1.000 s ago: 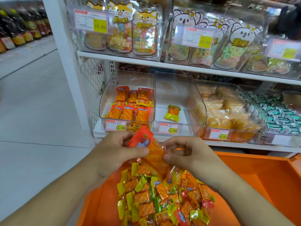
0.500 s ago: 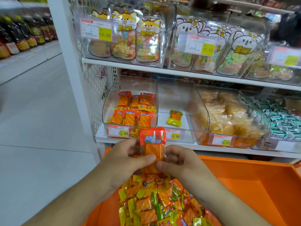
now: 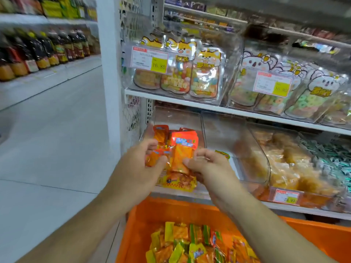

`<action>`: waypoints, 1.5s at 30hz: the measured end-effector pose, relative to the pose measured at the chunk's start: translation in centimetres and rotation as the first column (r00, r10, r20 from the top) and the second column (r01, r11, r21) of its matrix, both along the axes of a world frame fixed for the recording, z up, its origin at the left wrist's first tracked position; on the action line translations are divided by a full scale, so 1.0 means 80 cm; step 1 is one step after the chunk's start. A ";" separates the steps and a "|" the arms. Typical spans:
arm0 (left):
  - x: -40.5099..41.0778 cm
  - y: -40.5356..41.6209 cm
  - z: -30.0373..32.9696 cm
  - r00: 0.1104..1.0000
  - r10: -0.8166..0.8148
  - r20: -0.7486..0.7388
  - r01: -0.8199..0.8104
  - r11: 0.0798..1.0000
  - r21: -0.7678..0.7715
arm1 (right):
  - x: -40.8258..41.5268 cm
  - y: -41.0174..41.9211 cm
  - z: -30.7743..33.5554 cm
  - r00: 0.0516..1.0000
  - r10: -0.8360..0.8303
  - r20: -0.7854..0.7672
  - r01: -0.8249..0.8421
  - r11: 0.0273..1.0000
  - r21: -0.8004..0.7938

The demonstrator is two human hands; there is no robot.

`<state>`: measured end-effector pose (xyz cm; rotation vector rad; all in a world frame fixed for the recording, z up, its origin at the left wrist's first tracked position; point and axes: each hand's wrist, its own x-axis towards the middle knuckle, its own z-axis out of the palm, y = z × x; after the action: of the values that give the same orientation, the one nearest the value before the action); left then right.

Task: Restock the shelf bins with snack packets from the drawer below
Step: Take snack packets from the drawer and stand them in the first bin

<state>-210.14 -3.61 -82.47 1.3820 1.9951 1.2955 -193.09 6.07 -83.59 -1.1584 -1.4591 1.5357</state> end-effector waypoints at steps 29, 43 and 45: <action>-0.072 0.053 -0.084 0.955 0.028 -0.294 -0.045 0.998 -0.050 | -0.214 0.213 -0.079 0.537 -0.282 0.795 -0.173 0.886 0.431; -0.066 0.047 -0.062 0.957 0.008 -0.291 -0.042 0.993 -0.110 | -0.216 0.215 -0.072 0.509 -0.244 0.826 -0.193 0.902 0.385; -0.067 0.046 -0.061 0.960 0.012 -0.281 -0.045 0.993 -0.109 | -0.215 0.217 -0.078 0.519 -0.279 0.808 -0.188 0.885 0.426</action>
<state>-215.48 0.04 -87.31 1.5575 2.2416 1.0245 -210.31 23.40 -89.82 -1.7216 -2.2395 0.3879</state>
